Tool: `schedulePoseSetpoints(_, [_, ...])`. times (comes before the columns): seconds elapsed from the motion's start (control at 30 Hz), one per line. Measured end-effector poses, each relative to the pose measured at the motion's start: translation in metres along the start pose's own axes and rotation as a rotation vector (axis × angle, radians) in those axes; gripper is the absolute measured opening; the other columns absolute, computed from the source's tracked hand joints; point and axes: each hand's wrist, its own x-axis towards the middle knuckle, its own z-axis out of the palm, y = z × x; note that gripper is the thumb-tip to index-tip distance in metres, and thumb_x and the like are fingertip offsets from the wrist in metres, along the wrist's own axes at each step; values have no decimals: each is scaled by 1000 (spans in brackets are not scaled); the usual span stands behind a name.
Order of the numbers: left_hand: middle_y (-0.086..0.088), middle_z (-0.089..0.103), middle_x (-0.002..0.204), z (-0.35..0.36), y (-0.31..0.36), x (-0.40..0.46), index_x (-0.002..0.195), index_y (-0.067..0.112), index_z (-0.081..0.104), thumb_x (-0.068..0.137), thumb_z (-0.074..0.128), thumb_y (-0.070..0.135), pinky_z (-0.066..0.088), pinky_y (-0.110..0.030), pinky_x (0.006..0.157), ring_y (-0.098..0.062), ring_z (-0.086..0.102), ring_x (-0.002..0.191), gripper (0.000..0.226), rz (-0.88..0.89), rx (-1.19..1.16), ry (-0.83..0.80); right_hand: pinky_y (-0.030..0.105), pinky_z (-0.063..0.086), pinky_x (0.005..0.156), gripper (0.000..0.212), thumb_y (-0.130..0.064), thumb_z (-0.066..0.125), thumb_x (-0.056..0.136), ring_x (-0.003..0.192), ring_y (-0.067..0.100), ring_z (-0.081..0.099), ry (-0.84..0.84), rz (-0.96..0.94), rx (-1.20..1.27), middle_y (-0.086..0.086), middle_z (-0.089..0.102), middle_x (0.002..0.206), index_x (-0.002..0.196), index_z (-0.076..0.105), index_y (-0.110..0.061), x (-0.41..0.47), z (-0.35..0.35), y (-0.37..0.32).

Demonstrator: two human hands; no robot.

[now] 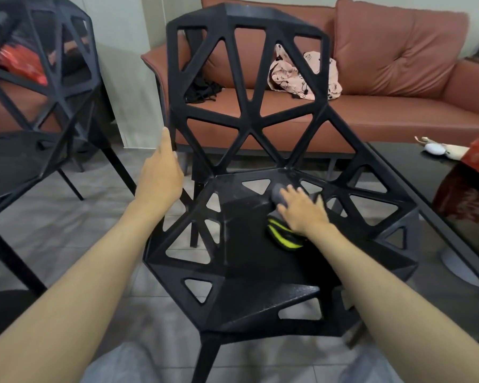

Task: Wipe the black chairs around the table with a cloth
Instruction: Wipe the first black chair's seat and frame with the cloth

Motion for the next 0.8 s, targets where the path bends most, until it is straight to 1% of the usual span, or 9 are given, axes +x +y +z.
schedulePoseSetpoints(0.1, [-11,55,98,1,3,-1,166,18,9,110,38,9,38,-40,74,-27,53,87,64,-5,-6,-1,62,10,124,60,-41,30,109,159,21,4,16,124,-16,-1,5,173,164,16,-19,13,-2,26])
schedulePoseSetpoints(0.17, [-11,54,97,1,6,1,166,18,8,108,40,6,38,-40,73,-28,52,86,67,-25,-10,-15,59,11,125,61,-39,30,108,159,21,5,-1,104,-9,1,5,173,164,17,-17,13,-1,8])
schedulePoseSetpoints(0.27, [-8,52,86,0,8,2,166,18,6,107,41,4,36,-38,69,-21,48,72,70,-43,-18,-31,56,12,124,57,-36,32,108,157,18,14,-34,-68,26,0,12,172,160,25,-16,-2,5,-51])
schedulePoseSetpoints(0.37, [-1,45,78,-3,7,-3,166,20,7,110,37,9,33,-39,70,-12,40,67,65,-60,-17,-29,51,16,125,56,-36,32,110,158,18,12,-47,-275,120,-2,12,172,162,23,-18,-25,13,-105])
schedulePoseSetpoints(0.47, [-2,47,77,-3,5,-6,166,20,7,110,38,10,32,-36,65,-13,43,67,64,-51,0,-20,50,19,124,54,-37,33,111,158,18,14,-48,-346,120,-5,15,172,162,24,-23,-27,12,-107])
schedulePoseSetpoints(0.6, [-6,51,75,-2,4,-4,166,19,7,111,38,11,31,-33,56,-19,48,66,64,-38,17,-6,52,22,123,52,-36,33,109,153,24,27,-24,-144,-9,3,30,166,157,32,-18,-11,-4,-50])
schedulePoseSetpoints(0.67, [-7,52,74,-1,4,-5,166,19,7,111,37,10,28,-30,52,-18,47,64,64,-43,18,-5,55,22,122,50,-35,33,108,154,25,24,3,-16,-50,2,28,167,155,35,-16,-6,-8,-16])
schedulePoseSetpoints(0.73, [-6,51,74,0,4,-4,166,20,6,110,37,9,29,-31,52,-17,46,64,65,-51,18,-3,57,22,122,49,-33,34,108,156,25,21,4,11,-43,0,25,169,153,37,-16,-3,-6,-7])
schedulePoseSetpoints(0.8, [-5,50,76,1,5,-3,166,21,6,110,38,8,31,-33,57,-16,46,66,66,-62,18,-4,54,24,121,49,-33,39,106,153,25,28,5,-23,12,4,33,165,152,40,-16,-6,-4,-30])
